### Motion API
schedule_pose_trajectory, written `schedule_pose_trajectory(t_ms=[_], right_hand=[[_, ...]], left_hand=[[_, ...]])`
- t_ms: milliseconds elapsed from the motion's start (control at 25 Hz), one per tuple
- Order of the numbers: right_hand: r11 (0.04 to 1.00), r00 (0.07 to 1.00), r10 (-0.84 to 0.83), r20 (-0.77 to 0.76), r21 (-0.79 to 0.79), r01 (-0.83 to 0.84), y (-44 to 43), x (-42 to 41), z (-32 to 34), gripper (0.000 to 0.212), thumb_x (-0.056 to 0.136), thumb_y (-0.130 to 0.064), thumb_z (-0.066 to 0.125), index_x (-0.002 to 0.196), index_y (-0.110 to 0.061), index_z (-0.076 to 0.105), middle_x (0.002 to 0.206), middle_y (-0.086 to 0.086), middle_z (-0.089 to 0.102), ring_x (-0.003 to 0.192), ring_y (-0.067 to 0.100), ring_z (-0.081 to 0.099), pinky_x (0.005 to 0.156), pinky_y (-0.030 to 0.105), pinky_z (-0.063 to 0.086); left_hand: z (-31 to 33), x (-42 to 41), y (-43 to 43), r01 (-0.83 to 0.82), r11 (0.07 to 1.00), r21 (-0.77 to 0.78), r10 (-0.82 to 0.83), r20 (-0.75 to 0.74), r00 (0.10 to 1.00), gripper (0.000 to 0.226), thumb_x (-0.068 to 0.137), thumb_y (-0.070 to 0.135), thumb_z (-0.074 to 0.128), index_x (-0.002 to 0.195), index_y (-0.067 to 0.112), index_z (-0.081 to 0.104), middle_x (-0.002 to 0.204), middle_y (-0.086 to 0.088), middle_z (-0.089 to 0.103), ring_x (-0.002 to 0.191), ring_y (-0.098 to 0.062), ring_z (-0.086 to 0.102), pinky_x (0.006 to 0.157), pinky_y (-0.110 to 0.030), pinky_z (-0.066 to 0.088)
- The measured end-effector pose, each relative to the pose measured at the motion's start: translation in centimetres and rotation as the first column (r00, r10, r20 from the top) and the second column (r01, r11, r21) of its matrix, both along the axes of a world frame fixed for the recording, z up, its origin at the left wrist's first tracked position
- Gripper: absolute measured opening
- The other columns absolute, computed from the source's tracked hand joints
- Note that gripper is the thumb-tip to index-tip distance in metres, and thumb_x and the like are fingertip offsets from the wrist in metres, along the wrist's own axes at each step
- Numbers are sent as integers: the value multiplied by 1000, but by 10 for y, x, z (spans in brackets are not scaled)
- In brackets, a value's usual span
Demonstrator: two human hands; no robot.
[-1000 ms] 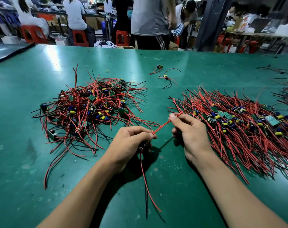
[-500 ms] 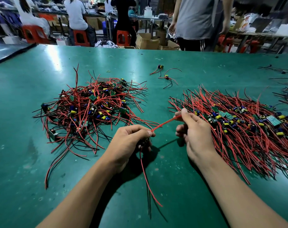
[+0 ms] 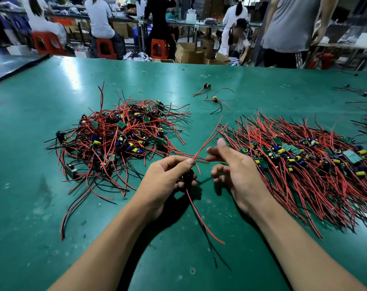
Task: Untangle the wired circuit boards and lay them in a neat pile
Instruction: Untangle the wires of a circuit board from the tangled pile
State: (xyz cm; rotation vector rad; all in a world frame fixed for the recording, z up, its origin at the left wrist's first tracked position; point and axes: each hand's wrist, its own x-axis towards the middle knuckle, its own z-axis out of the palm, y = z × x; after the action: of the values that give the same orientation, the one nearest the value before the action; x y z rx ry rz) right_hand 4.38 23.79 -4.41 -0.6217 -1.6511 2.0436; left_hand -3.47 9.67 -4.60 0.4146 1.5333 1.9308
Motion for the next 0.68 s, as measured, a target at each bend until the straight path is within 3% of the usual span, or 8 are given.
schedule_pose_trajectory(t_ms=[160,320,480,600,680], right_hand=[[972,972,222,72,58,-226,-11,4,-3,31,70,-37,75,93,-16,76,87,4,73,66,15,58,54,22,46],[906,908,418,12,-72,-417,-18,6,-2,21,76,-27,80,96,-23,79,88,0,73,73,13,68,59,20,47],[890,907,420,-33,-183,-419,-20,4,0,24,71,-22,81,94,-21,80,84,3,73,68,12,69,62,21,53],[893,921,382,-73,-225,-388,-21,4,2,21,66,-22,85,86,-20,79,79,6,72,64,14,67,66,26,55],[897,940,319,-124,-281,-342,-21,3,3,15,68,-18,84,81,-21,78,78,5,71,62,14,65,65,26,55]], left_hand=[[0,-3,0,-34,998,50,32,53,998,16,88,23,68,90,12,55,62,-4,65,49,-14,59,50,-20,49],[3,-6,-4,25,995,94,-38,139,990,36,71,34,76,90,14,54,61,-4,61,45,-13,54,45,-19,46],[6,-7,-5,77,995,64,-85,136,987,48,63,45,78,93,13,58,70,-10,62,48,-16,55,48,-22,44],[9,-9,-6,109,993,52,-117,200,973,43,78,52,63,96,13,59,65,-8,65,50,-19,60,47,-22,50],[8,-12,-8,124,984,125,-155,279,948,39,89,49,53,101,13,61,73,-9,70,55,-20,65,51,-24,53]])
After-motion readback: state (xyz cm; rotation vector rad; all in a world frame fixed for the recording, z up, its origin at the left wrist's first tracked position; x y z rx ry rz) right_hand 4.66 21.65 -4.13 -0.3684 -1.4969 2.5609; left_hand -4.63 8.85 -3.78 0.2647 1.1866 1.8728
